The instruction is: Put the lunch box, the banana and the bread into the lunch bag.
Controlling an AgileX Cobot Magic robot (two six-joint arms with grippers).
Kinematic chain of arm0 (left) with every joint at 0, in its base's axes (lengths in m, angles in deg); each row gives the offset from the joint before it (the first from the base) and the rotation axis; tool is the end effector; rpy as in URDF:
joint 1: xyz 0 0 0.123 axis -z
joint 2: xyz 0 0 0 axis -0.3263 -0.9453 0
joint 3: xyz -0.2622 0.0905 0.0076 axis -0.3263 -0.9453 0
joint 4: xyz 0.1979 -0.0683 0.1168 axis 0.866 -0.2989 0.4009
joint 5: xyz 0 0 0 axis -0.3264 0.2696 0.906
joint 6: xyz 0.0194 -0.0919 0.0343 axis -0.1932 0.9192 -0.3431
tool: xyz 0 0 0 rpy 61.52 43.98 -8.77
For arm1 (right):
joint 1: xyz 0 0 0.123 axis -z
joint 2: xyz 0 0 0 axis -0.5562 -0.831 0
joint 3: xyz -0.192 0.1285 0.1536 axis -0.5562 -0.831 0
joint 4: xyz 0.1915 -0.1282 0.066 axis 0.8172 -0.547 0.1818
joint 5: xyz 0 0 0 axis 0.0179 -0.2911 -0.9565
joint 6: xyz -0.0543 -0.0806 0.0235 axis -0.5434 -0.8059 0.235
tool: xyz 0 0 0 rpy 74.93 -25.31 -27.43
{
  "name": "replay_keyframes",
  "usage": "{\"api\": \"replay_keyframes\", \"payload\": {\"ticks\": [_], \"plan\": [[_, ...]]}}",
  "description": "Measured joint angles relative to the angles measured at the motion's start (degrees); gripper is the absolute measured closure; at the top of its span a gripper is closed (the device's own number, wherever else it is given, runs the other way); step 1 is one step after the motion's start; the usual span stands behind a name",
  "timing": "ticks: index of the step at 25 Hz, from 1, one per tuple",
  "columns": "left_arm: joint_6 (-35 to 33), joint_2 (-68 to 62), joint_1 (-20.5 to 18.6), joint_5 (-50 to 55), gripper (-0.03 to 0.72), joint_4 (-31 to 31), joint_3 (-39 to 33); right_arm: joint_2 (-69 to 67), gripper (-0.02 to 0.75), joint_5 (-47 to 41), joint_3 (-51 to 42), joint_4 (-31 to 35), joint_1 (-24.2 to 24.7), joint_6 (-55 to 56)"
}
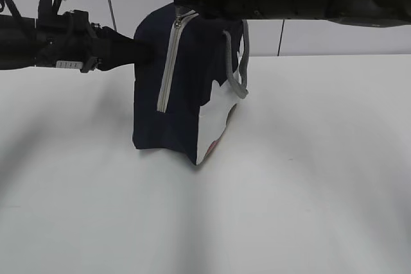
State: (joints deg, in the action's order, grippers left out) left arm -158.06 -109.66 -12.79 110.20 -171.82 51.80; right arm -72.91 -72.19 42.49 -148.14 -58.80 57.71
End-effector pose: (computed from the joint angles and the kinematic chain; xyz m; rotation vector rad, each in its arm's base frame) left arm 0.3466 -0.1210 0.2352 0.7348 1.9030 -1.0518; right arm 0.3559 0.1940 0.3043 -0.5390 1.7807 0.5728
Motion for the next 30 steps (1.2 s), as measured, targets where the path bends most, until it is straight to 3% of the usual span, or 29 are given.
{"api": "replay_keyframes", "payload": {"ticks": [5, 8, 30], "plan": [[0.0, 0.0, 0.0, -0.1, 0.643, 0.1, 0.0, 0.0, 0.754, 0.0, 0.0, 0.0, 0.0, 0.3], [0.0, 0.0, 0.0, 0.1, 0.676, 0.7, 0.0, 0.0, 0.754, 0.0, 0.0, 0.5, 0.0, 0.3], [4.1, 0.0, 0.0, 0.2, 0.685, 4.1, 0.3, 0.0, 0.754, -1.5, 1.6, 4.5, 0.0, 0.7]]}}
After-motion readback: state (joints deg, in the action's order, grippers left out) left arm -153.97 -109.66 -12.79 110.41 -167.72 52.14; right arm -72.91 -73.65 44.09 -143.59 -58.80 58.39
